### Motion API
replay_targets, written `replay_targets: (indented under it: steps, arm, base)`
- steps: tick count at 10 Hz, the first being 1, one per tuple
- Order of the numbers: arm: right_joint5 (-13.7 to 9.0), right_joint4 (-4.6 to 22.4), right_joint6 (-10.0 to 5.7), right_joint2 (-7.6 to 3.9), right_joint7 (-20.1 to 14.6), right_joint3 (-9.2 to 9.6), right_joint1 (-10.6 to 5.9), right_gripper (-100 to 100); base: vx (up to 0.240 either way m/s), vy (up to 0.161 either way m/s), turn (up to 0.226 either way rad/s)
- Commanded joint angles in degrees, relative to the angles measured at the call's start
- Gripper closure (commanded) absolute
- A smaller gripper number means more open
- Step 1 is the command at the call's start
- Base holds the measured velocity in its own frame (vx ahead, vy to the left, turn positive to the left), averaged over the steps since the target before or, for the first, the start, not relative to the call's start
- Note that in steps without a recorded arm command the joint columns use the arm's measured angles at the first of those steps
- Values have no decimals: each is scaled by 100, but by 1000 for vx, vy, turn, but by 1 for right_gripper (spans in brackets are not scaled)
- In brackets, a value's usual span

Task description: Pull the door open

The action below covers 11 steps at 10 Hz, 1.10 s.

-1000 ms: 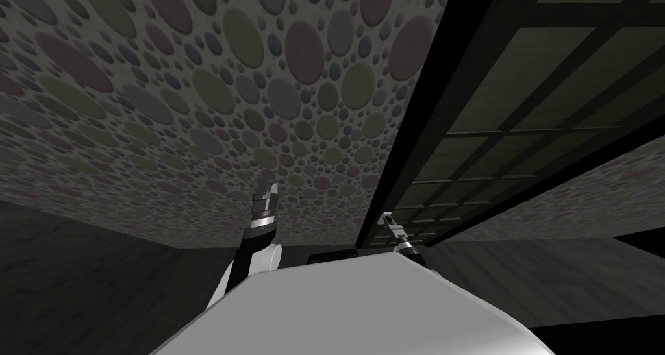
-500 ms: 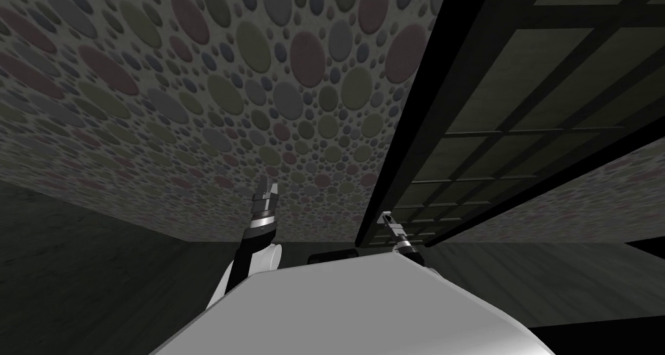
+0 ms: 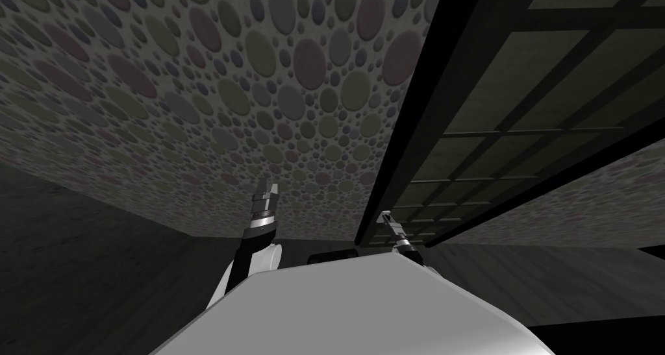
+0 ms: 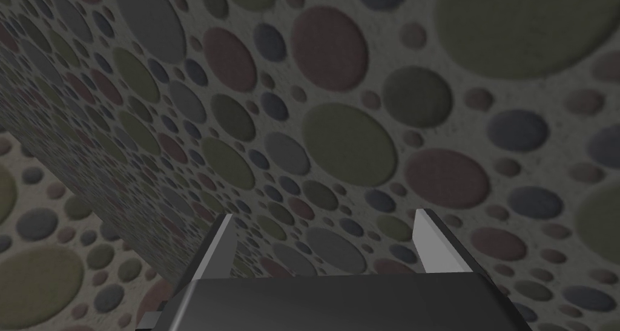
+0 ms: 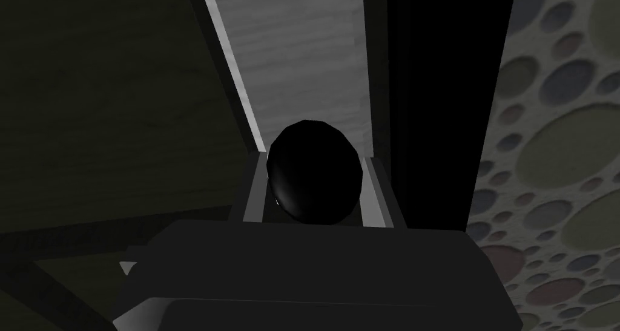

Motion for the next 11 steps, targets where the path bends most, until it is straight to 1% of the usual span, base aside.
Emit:
replay_targets:
  steps: [1,7,8,10,11]
  arm:
    - [-74,7,11,10,-234,47,-10,100]
    - [-399,22,78,4,-1163,230,-92,100]
    - [-399,22,78,4,-1198,230,-92,100]
    - [-523,27,104,2,-1546,300,-124,100]
    - [-523,27,104,2,-1577,300,-124,100]
  base:
    - [-45,-16,44]
    - [-56,-21,49]
    - [-34,-12,19]
    - [-30,-13,40]
    - [-31,-12,24]
